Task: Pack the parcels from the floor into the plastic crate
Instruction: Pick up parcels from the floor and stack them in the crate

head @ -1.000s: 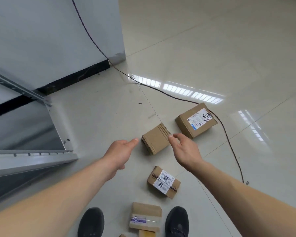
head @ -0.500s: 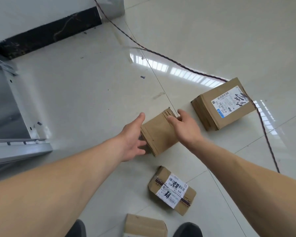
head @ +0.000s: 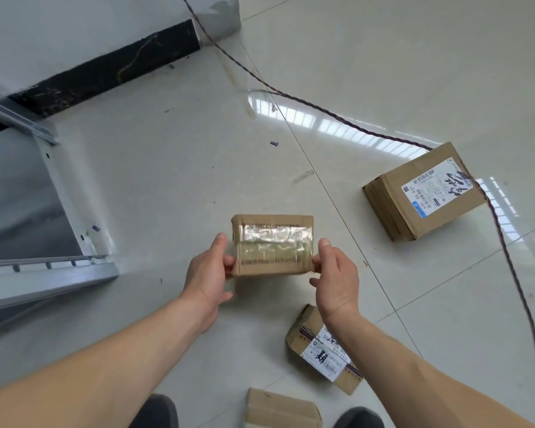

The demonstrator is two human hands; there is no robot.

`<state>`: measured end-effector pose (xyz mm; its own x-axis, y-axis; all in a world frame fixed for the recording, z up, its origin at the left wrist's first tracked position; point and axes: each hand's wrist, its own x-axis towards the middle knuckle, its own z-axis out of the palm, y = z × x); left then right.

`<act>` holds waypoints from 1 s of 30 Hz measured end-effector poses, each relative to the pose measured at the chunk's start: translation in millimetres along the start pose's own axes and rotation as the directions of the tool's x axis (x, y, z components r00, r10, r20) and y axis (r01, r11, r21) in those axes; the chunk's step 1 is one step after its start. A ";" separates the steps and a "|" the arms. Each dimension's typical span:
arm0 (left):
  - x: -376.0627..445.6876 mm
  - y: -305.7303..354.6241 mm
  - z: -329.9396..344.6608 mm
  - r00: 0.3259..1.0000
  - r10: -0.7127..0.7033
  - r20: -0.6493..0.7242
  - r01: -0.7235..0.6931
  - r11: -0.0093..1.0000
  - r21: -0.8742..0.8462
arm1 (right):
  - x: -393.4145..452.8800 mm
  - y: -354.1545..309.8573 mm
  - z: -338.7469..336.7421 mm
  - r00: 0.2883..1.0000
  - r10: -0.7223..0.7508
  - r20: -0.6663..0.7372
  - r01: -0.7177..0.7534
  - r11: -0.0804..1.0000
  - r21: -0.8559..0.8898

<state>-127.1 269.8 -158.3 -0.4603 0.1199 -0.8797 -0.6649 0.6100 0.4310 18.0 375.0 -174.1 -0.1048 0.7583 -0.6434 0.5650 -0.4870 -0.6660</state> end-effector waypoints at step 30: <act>6.5 -10.2 -40.2 0.956 -0.124 0.267 0.119 0.992 0.035 | -31.1 6.4 35.8 0.950 0.146 0.276 -0.150 0.989 -0.005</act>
<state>-146.9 232.9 -160.3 -0.2006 0.2482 -0.9477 -0.6940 0.6467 0.3163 -4.4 332.8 -171.8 -0.2429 0.5303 -0.8123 0.5784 -0.5930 -0.5601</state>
